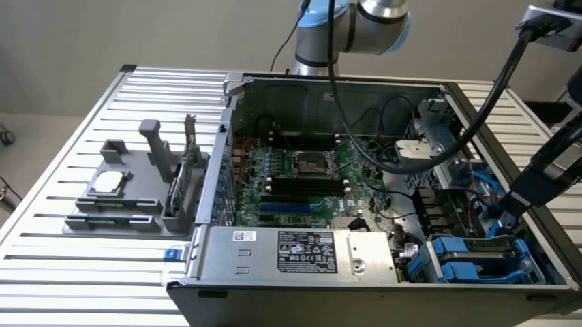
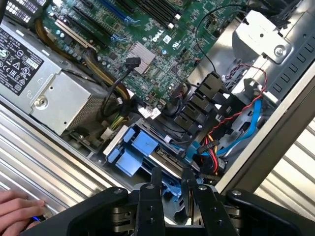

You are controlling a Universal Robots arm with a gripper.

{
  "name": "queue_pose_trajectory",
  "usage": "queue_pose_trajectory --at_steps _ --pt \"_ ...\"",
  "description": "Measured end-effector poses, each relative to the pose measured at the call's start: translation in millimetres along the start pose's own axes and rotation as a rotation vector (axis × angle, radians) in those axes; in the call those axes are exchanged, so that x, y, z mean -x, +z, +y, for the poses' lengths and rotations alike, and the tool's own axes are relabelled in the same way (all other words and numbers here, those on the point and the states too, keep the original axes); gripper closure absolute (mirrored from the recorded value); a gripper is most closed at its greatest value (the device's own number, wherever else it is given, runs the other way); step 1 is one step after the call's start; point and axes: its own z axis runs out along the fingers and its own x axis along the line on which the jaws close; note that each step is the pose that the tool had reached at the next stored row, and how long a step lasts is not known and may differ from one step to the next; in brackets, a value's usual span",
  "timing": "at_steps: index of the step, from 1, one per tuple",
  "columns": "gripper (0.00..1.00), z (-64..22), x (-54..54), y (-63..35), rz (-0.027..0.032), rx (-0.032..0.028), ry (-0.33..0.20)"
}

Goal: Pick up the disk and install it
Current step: 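Insert the first disk wire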

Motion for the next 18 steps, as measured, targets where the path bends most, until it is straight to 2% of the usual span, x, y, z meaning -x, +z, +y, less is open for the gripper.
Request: queue_pose_trajectory --at_steps 18 --pt "0.69 0.0 0.0 0.1 -0.0069 -0.0096 0.326"
